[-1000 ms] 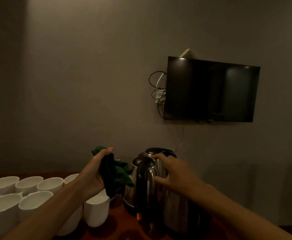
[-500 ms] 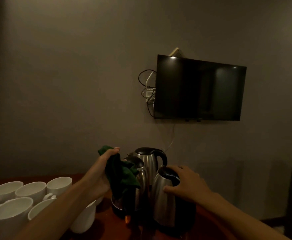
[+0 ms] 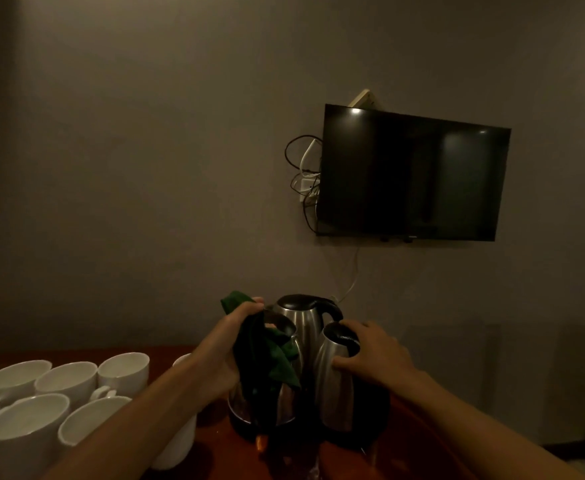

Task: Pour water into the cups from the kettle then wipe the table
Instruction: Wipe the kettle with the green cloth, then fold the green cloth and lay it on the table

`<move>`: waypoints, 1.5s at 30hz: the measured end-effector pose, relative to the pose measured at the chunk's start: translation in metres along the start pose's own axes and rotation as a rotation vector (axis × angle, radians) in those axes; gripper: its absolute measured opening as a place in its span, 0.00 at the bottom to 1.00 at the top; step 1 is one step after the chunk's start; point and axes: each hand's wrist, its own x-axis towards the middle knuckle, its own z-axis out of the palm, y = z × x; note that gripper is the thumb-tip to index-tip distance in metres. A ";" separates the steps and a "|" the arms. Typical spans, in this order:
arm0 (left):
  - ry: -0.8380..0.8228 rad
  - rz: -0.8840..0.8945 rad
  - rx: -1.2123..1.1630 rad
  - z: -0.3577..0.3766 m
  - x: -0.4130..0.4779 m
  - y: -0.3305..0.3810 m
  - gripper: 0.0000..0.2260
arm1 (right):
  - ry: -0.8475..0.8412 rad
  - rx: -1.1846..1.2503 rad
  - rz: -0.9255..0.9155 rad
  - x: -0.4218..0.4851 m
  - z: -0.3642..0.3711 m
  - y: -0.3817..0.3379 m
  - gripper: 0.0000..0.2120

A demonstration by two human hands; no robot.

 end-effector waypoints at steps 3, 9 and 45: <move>-0.005 0.006 0.006 -0.004 -0.001 0.002 0.13 | -0.004 -0.013 0.015 0.004 0.001 -0.002 0.39; 0.043 0.029 0.006 -0.017 -0.016 0.010 0.12 | -0.036 -0.048 0.012 0.011 0.002 -0.002 0.39; 0.413 -0.032 0.532 -0.150 -0.093 -0.036 0.09 | -0.402 0.780 -0.128 -0.080 0.098 -0.152 0.09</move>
